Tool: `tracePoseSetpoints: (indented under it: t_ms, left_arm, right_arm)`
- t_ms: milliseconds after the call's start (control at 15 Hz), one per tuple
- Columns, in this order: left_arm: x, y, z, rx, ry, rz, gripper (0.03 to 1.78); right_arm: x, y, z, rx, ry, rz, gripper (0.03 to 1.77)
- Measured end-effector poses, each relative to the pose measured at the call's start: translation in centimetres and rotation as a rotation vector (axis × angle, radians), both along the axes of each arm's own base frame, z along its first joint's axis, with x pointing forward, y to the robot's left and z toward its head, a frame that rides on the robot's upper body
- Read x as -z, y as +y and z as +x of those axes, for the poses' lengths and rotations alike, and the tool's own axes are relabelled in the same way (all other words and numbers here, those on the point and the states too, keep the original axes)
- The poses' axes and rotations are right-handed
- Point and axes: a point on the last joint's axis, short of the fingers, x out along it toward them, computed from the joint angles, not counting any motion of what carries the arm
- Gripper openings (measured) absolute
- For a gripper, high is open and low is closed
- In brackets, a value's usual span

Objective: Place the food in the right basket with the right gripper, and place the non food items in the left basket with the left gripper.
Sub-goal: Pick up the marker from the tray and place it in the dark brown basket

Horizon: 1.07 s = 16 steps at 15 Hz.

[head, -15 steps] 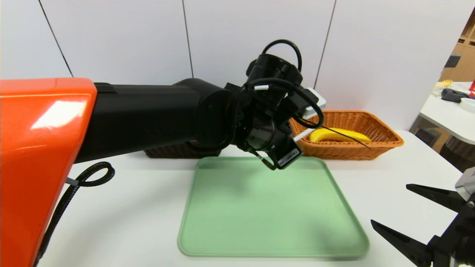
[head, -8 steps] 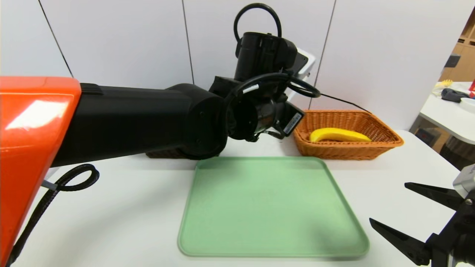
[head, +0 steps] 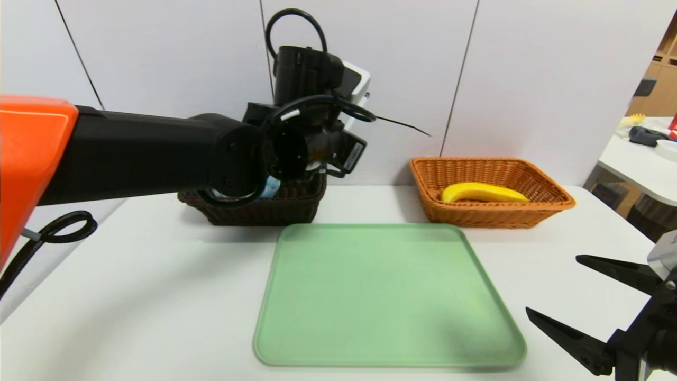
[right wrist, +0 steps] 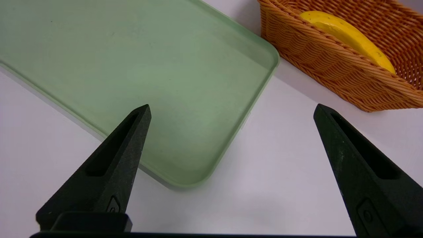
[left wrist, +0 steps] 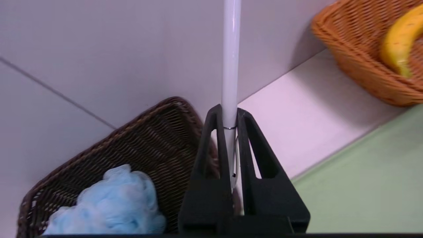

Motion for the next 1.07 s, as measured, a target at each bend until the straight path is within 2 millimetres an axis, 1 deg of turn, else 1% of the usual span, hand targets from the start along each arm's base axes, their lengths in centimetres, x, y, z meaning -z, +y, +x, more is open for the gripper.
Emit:
tracePoseSetpoints:
  t_ms: [133,333,533,800,1067]
  left_arm:
    - [0.0,2.0,1.3,-0.049,0.000,0.013,0.15]
    - [0.3,4.2,2.7,-0.109,0.007,0.017,0.15]
    - [1.0,6.2,3.9,-0.167,0.027,0.024,0.15]
    - [2.6,8.2,5.3,-0.219,0.068,0.044,0.15]
    - [4.6,9.4,6.4,-0.247,0.119,0.071,0.15]
  right_arm:
    - [0.0,0.0,0.0,0.002,-0.002,-0.002,1.70]
    - [0.0,0.0,0.0,0.003,-0.004,-0.002,1.70]
    - [-0.1,0.0,-0.1,0.004,-0.006,-0.001,1.70]
    - [-0.1,0.0,-0.1,0.003,-0.006,0.000,1.70]
    - [-0.1,0.0,-0.1,0.003,-0.006,0.000,1.70]
